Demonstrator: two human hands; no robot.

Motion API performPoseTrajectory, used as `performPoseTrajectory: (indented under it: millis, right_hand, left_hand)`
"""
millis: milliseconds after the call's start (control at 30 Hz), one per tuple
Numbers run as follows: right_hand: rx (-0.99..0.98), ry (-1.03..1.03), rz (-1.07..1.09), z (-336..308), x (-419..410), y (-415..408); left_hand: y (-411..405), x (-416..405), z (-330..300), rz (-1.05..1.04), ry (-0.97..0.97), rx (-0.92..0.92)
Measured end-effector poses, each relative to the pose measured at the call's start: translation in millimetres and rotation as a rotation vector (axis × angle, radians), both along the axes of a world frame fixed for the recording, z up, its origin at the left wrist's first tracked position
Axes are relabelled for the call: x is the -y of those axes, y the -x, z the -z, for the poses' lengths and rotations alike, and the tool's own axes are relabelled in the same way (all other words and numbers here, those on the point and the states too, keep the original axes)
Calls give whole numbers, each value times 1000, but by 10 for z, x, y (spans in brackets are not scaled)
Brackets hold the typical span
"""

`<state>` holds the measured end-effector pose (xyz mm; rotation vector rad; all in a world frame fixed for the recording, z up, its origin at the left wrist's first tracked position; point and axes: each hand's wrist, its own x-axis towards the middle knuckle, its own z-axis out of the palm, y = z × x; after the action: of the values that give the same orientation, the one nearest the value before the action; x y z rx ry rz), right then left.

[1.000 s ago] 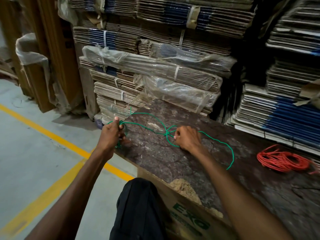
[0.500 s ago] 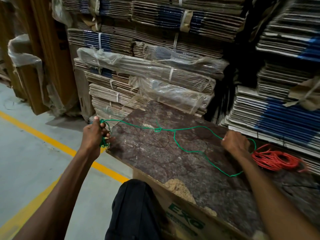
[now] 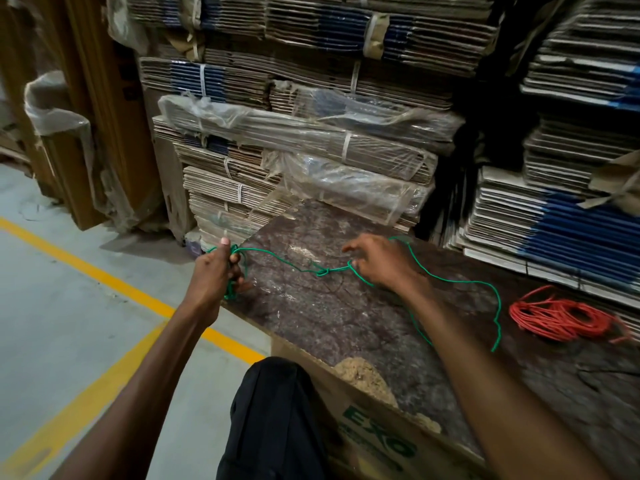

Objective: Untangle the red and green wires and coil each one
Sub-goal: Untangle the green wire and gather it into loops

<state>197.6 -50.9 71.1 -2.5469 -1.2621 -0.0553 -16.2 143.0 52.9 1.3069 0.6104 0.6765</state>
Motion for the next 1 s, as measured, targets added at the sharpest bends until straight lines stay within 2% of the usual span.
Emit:
performPoseTrajectory:
  millis: [67,233,333,467,567,667,933,1000]
  right_hand:
    - [-26,146,4,131,-67,15]
    - [42,92,145,266,74,-65]
    - [19,122,157,246,266,-171]
    - [72,213,172,231,537,-303]
    - [126,205,222,229,680,-351]
    - [133,90,230,183,682,-328]
    - [110,-418,150,-203,109,179]
    - [22,-485,88,-206,-37,324]
  left_hand:
    - [6,-8,11,4,-5,-6]
    - [55,-107,35,0,-7,-6]
    - [56,-123,48,-12,-19,-15]
    - [61,-136,58,-65,-2,-7]
    - [71,-128,56,-73,-35,-26]
    - [59,-113,74,-50,-33,-29]
    - [24,-81,115,-6,-88,-52]
    - [19,-66,116,-3,-110,-59]
